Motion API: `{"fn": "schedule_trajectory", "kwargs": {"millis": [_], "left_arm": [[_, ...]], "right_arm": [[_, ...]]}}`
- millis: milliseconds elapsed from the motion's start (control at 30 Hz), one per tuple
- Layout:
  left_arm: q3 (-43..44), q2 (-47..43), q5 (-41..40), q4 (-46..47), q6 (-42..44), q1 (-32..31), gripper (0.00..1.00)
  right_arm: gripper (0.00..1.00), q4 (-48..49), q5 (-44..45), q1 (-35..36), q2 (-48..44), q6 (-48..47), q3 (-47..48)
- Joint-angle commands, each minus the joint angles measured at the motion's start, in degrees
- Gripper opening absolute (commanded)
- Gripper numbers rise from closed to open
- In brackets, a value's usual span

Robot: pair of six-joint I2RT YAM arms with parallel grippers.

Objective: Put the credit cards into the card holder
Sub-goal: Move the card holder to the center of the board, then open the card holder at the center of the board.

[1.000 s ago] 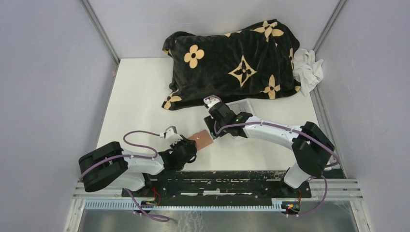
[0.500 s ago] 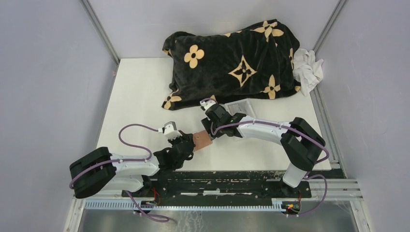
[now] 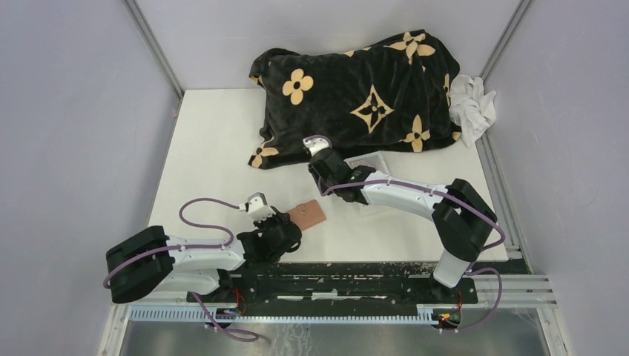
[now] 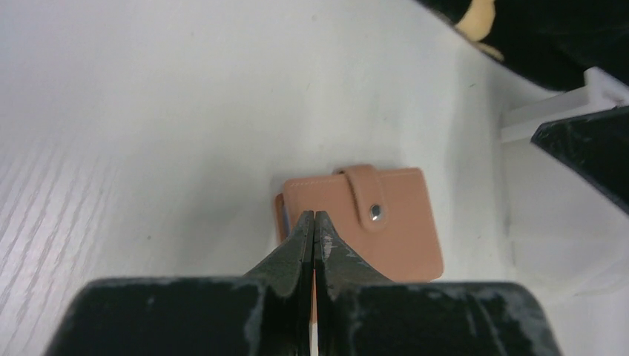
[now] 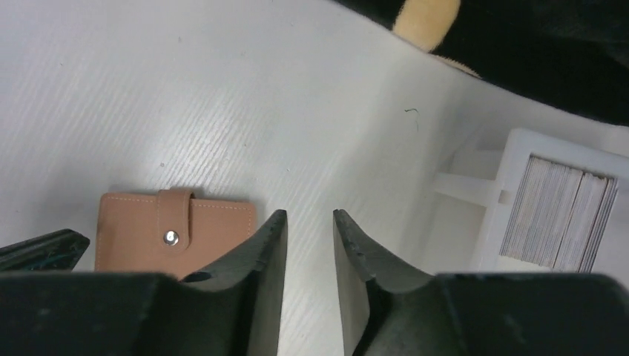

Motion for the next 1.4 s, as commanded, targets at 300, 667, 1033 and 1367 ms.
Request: {"fn": "schedule_trajectory", "kwargs": {"millis": [300,667,1033,1367], "left_arm": [[3.14,6.94,-3.92,-15.13,-17.84,-6.69,0.03],[4.69,12.55,-7.13,-12.97,-18.33,-6.62,0.03],[3.80,12.33,-8.07,-2.79,-9.05,-3.36,0.03],[0.58,11.78,-0.95,17.35,7.83,4.44,0.03]], "right_arm": [[0.03,-3.13,-2.39,0.24,4.63,4.22,0.24],[0.01,0.60,-8.13,0.73,5.45,9.49,-4.90],[0.01,3.69,-7.65,5.55,2.35,15.02,-9.18],[0.01,4.49,-4.24,8.87,1.23,17.73,-10.44]]}}
